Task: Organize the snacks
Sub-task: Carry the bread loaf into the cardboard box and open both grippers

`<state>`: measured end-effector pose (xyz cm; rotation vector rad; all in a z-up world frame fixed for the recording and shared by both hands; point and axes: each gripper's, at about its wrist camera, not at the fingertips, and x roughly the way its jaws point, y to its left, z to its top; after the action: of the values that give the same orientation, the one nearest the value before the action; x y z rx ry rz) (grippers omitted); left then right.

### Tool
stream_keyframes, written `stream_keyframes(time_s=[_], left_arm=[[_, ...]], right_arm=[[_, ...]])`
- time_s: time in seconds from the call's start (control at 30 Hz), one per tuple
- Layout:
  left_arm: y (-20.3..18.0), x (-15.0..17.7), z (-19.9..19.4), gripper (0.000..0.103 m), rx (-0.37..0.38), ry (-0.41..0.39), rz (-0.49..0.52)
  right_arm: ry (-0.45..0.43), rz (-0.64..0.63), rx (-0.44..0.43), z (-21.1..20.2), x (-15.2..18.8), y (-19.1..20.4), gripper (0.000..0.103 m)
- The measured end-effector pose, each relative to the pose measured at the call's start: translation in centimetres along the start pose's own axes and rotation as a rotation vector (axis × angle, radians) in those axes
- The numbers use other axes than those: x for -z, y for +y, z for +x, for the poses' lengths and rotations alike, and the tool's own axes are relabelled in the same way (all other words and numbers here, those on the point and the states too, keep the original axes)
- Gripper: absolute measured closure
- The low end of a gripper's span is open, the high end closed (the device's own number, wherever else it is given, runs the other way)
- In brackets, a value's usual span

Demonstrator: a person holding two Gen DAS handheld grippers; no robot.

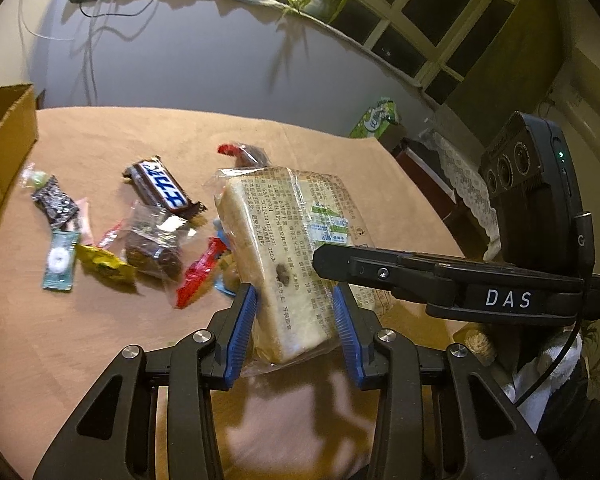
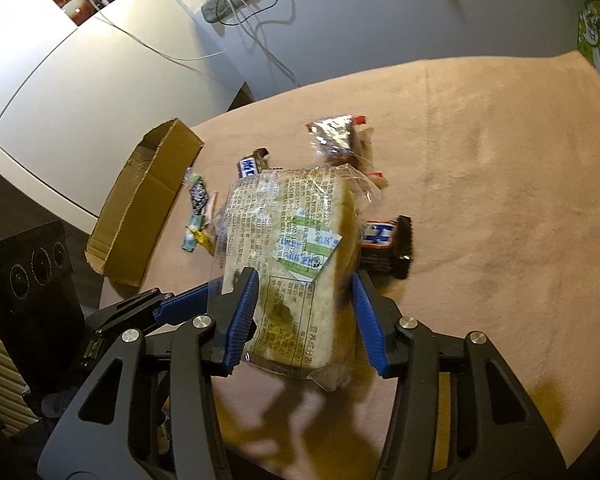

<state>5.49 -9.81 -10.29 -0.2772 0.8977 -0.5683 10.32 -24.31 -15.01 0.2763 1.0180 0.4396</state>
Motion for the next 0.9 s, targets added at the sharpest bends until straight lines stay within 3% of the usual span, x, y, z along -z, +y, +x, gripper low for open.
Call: stream_keyframes(time_s=[0.37, 0.9], left_arm=[[3.1, 0.2, -4.5, 0.065, -0.035, -0.103, -0.035], [9.8, 0.4, -12.5, 0.065, -0.175, -0.257, -0.134]], right_arm=[[-0.019, -0.095, -0.022, 0.2, -1.4, 6.1, 0.053], [0.007, -0.251, -0.125, 5.3, -4.4, 17.4, 0.052]])
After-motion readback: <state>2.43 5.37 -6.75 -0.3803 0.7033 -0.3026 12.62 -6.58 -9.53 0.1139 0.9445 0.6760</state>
